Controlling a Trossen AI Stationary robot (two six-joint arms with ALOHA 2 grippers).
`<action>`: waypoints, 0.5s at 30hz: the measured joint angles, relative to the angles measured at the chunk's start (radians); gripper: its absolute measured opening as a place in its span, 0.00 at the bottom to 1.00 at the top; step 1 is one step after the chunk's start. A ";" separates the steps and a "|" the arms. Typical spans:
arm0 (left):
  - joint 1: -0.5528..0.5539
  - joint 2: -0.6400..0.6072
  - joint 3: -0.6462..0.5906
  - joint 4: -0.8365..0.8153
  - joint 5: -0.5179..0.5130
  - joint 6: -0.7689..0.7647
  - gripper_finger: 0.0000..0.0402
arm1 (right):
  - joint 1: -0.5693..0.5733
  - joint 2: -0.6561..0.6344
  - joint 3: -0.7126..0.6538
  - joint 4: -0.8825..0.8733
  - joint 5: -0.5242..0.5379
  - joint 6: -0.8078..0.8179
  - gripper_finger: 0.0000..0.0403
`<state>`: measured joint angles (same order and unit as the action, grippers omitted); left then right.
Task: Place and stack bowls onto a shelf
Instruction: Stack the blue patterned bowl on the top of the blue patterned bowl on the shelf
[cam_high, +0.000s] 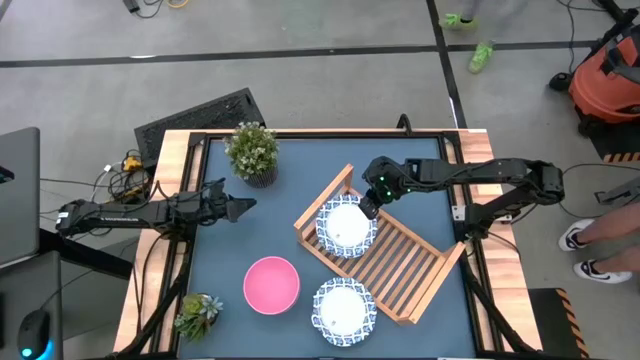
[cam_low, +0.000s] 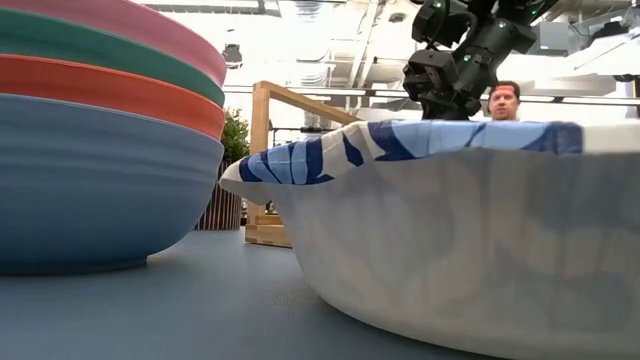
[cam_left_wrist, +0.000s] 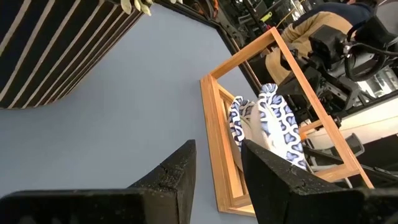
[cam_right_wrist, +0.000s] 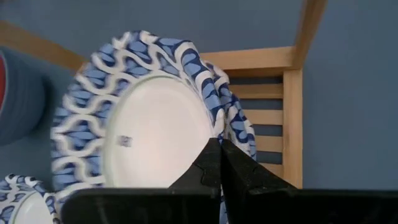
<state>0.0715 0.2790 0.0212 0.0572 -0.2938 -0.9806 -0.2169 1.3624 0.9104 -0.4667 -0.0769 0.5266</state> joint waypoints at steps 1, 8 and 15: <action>0.000 0.000 0.000 0.000 -0.002 0.000 0.28 | 0.000 0.000 0.000 -0.002 -0.001 0.000 0.05; 0.000 0.000 0.000 0.001 -0.009 -0.001 0.28 | 0.000 0.000 0.000 -0.004 -0.001 -0.001 0.07; 0.000 0.000 0.000 0.001 -0.009 -0.009 0.28 | 0.000 0.000 0.000 -0.005 -0.001 -0.004 0.09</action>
<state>0.0715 0.2790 0.0212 0.0586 -0.3023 -0.9897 -0.2165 1.3624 0.9108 -0.4713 -0.0776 0.5228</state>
